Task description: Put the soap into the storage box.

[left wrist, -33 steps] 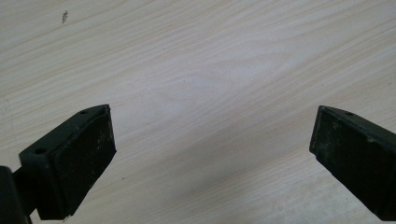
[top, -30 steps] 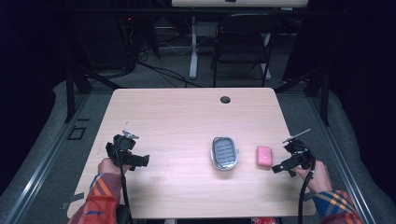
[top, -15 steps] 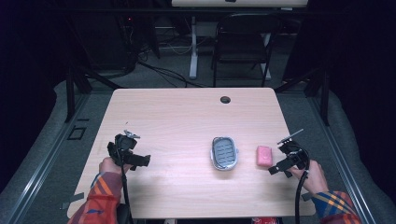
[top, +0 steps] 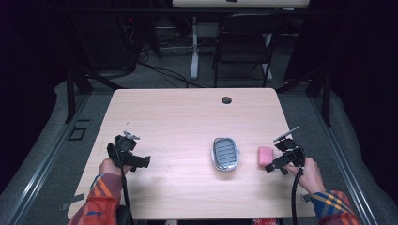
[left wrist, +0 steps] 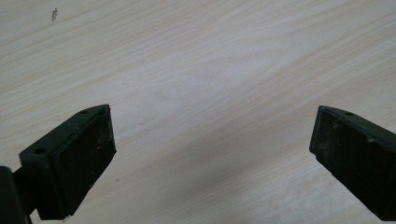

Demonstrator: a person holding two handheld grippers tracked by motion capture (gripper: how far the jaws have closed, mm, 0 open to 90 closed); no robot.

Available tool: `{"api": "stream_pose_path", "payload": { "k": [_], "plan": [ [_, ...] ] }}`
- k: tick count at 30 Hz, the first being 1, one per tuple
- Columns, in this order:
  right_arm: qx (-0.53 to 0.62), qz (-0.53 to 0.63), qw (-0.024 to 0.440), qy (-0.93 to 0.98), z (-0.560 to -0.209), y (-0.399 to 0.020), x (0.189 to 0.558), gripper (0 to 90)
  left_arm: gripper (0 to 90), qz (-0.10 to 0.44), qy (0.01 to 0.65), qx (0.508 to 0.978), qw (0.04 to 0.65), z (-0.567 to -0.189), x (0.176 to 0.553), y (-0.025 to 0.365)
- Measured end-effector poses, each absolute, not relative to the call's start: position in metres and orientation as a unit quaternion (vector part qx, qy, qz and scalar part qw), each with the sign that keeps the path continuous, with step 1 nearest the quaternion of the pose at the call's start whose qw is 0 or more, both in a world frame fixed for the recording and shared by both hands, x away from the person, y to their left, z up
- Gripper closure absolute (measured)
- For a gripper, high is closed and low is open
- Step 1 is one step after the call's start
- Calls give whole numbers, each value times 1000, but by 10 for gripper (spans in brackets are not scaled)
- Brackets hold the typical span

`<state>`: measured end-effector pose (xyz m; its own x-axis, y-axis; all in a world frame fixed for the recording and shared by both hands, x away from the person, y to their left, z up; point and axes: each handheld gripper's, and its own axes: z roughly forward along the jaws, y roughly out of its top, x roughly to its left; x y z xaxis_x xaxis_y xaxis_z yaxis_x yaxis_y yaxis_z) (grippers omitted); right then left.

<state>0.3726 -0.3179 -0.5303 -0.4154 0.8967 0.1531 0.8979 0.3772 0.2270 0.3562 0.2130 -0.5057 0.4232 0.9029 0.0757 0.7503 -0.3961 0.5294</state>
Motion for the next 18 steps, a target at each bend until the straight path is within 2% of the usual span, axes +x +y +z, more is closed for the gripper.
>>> {"api": "stream_pose_path", "payload": {
  "k": [18],
  "plan": [
    [-554, -149, 10, -819, -531, -313, 386, 0, 1, 181, 505, 818, 209, -506, 357, 211]
  ]
}}
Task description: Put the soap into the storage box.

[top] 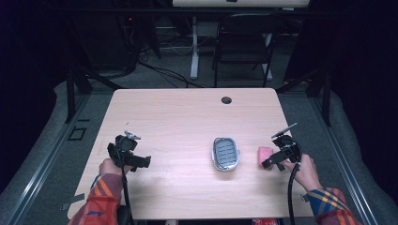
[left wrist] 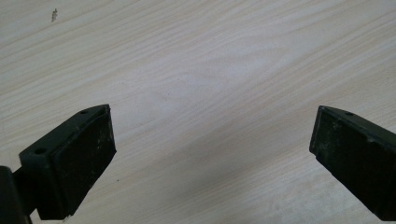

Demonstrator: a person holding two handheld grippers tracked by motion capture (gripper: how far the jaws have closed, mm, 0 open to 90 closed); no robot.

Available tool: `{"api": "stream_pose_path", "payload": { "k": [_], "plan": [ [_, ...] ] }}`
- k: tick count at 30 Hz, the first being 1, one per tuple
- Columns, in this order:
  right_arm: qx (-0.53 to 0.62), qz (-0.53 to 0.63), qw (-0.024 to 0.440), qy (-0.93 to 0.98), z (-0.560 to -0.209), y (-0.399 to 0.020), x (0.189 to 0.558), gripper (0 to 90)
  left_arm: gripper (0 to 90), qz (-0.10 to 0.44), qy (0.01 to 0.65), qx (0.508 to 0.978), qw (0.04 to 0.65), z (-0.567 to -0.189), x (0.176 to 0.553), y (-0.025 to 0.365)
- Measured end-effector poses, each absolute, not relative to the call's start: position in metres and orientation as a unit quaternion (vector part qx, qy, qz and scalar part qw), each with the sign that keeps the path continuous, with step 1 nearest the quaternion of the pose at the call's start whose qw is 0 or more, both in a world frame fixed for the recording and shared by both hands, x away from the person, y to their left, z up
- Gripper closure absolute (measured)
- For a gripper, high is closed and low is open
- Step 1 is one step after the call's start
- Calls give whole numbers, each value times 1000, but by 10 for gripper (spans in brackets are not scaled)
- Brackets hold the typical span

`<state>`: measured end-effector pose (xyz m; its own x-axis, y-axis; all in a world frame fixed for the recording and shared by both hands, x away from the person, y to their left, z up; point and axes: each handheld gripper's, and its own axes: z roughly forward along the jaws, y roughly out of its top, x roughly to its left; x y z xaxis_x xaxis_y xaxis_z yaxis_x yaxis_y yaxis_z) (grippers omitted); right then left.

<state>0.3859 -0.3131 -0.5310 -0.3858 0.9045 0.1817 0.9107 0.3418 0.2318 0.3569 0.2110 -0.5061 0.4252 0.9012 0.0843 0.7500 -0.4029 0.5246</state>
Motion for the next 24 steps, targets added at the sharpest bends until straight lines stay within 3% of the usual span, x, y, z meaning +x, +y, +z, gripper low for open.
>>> {"api": "stream_pose_path", "payload": {
  "k": [24],
  "plan": [
    [-579, -153, 12, -800, -534, -300, 412, 0, 1, 179, 503, 819, 211, -506, 358, 210]
  ]
}}
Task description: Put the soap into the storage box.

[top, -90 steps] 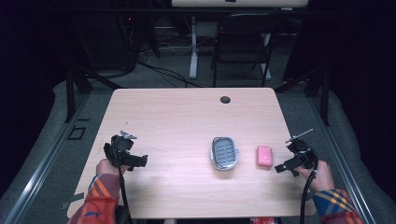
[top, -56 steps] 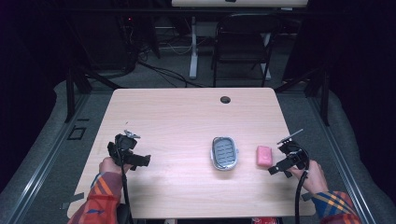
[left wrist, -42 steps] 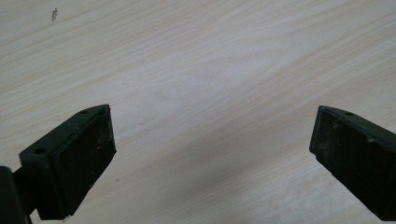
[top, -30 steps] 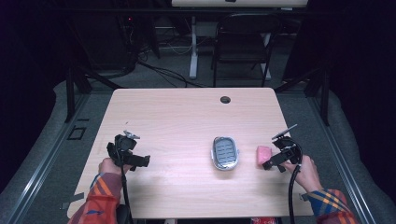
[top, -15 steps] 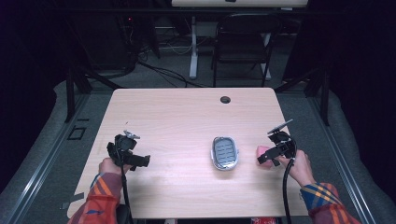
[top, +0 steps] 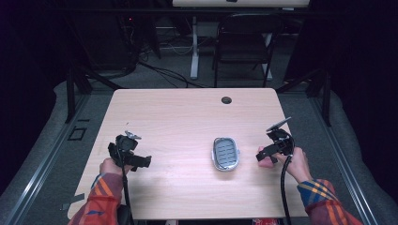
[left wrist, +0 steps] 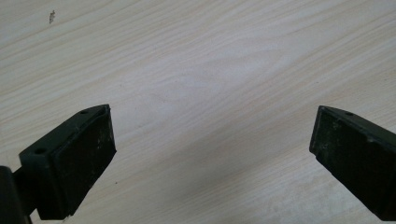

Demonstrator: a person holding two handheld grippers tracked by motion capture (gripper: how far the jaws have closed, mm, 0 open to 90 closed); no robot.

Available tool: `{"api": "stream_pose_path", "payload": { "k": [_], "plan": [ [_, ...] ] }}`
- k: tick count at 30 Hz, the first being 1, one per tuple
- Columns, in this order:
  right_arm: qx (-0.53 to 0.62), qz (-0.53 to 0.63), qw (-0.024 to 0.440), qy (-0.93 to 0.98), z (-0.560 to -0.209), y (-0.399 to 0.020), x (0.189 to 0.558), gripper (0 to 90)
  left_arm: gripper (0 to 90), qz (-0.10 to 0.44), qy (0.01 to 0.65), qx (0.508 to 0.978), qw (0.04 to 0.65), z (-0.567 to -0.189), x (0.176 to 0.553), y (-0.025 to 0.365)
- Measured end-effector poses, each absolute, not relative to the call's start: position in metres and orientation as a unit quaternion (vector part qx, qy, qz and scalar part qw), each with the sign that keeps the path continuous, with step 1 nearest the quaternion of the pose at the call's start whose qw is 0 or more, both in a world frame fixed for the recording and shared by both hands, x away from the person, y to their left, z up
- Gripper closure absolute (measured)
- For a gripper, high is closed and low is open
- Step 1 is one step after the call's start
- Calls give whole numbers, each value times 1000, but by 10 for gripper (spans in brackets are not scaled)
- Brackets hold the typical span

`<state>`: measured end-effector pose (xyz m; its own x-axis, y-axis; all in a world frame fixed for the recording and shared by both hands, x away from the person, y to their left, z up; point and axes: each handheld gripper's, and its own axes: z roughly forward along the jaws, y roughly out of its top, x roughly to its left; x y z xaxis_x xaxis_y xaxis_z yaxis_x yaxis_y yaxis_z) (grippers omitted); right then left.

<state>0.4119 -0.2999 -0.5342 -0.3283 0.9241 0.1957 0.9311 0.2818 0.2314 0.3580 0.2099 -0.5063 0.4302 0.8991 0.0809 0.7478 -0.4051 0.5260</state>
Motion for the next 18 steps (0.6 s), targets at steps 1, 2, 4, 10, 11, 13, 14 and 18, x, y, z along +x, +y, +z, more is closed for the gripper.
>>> {"api": "stream_pose_path", "payload": {
  "k": [1, 2, 4, 10, 11, 13, 14, 18],
  "plan": [
    [-579, -153, 12, -800, -534, -300, 412, 0, 1, 179, 503, 819, 211, -506, 358, 210],
    [-579, -149, 10, -801, -535, -299, 414, 0, 1, 179, 503, 819, 211, -506, 358, 210],
    [-582, -149, 9, -800, -535, -297, 415, 0, 1, 179, 502, 820, 210, -506, 358, 210],
    [-583, -135, -1, -801, -536, -292, 418, 81, 1, 179, 502, 820, 209, -506, 358, 210],
    [-580, -125, 0, -805, -536, -292, 419, 103, 1, 179, 501, 820, 210, -506, 358, 210],
    [-578, -122, -3, -807, -537, -291, 420, 109, 1, 179, 502, 820, 209, -506, 358, 210],
    [-577, -117, -4, -808, -536, -290, 420, 127, 1, 179, 502, 820, 210, -506, 358, 210],
    [-583, -122, -12, -803, -538, -289, 421, 167, 1, 179, 502, 820, 209, -506, 358, 210]
  ]
}}
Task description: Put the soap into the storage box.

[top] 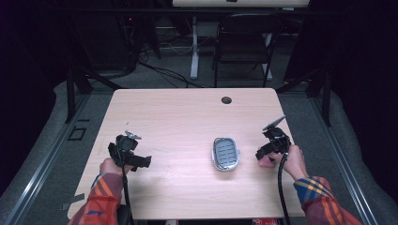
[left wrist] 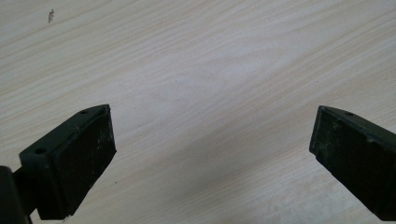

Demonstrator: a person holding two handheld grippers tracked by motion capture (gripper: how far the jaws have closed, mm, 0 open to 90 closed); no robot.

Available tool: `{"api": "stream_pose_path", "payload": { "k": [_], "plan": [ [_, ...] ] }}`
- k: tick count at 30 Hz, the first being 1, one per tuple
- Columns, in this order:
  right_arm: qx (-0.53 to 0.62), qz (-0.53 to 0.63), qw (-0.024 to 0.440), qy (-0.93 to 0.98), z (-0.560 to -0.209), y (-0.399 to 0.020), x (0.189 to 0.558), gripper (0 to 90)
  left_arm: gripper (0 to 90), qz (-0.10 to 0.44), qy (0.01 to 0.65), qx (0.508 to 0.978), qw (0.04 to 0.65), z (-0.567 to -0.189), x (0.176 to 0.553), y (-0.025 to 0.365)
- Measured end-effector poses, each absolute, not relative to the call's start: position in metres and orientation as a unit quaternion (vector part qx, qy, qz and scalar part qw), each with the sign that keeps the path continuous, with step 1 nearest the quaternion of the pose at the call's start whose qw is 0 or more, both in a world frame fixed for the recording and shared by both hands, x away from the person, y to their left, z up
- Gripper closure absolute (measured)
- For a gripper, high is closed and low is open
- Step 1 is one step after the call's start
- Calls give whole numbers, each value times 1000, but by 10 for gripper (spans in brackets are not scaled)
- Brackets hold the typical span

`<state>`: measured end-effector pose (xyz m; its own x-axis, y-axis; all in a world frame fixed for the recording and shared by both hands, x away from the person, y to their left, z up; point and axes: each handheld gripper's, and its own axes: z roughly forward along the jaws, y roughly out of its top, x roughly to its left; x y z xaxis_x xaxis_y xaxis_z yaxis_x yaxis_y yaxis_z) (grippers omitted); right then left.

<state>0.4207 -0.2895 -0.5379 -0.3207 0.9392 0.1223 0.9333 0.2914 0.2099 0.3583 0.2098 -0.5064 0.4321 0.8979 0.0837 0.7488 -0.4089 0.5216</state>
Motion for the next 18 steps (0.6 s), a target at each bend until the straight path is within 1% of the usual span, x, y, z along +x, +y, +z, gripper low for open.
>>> {"api": "stream_pose_path", "payload": {
  "k": [3, 8, 10, 14, 16, 18],
  "plan": [
    [578, 113, 4, 808, -537, -292, 422, 196, 1, 178, 502, 820, 208, -506, 358, 210],
    [586, 121, 12, 801, -539, -292, 421, 279, 1, 178, 501, 821, 208, -506, 358, 210],
    [577, 114, 5, 809, -538, -294, 422, 297, 2, 179, 502, 820, 208, -506, 358, 210],
    [577, 113, 2, 809, -538, -295, 422, 294, 2, 178, 501, 821, 207, -506, 358, 210],
    [579, 113, 1, 807, -539, -295, 422, 253, 2, 178, 502, 820, 208, -506, 358, 209],
    [579, 110, 0, 808, -541, -295, 422, 246, 2, 178, 502, 820, 208, -506, 358, 209]
  ]
}}
